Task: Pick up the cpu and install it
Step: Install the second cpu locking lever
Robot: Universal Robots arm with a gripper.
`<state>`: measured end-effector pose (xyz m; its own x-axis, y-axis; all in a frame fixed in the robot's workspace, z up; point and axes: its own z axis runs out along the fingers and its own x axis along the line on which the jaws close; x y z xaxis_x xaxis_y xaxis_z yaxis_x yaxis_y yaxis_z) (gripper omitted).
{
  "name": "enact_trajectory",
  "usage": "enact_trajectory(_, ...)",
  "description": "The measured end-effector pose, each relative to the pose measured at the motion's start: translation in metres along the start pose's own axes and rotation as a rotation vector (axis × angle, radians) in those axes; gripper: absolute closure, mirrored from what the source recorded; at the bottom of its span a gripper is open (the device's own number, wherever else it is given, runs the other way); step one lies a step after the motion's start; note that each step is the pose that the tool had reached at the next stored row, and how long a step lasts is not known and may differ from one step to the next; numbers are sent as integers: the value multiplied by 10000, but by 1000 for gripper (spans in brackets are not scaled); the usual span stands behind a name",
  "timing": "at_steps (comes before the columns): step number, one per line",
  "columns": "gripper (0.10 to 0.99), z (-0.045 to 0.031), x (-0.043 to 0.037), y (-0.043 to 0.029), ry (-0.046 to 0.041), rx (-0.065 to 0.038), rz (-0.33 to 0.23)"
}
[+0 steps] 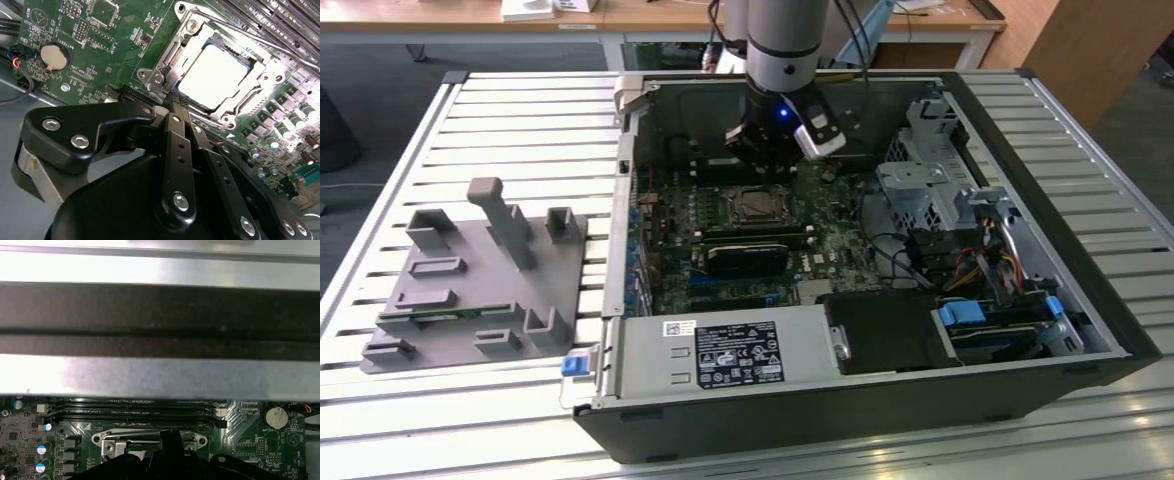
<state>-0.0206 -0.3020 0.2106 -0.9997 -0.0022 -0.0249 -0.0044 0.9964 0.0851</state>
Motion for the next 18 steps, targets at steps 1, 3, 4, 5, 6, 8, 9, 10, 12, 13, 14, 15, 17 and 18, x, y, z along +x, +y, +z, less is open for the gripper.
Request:
enact_trajectory(1,980,0,1,-2,0,1,1)
enact_trajectory(3,980,-1,1,-10,0,0,0)
enact_trajectory(4,980,-1,2,-11,0,1,2)
enact_trajectory(5,980,-7,2,-12,2,6,2)
enact_trajectory(6,980,-21,2,-12,1,4,2)
enact_trajectory(8,980,-70,3,-8,-1,2,0)
enact_trajectory(9,980,-103,3,-5,0,2,-1)
enact_trajectory(10,980,-138,3,-2,1,3,0)
enact_trajectory(12,980,-186,2,2,1,3,1)
enact_trajectory(13,980,-200,2,3,1,3,1)
enact_trajectory(14,980,-206,2,2,0,3,1)
enact_trajectory(15,980,-206,2,-1,0,1,1)
enact_trajectory(17,980,-208,2,-17,0,1,1)
enact_trajectory(18,980,-208,2,-29,0,1,0)
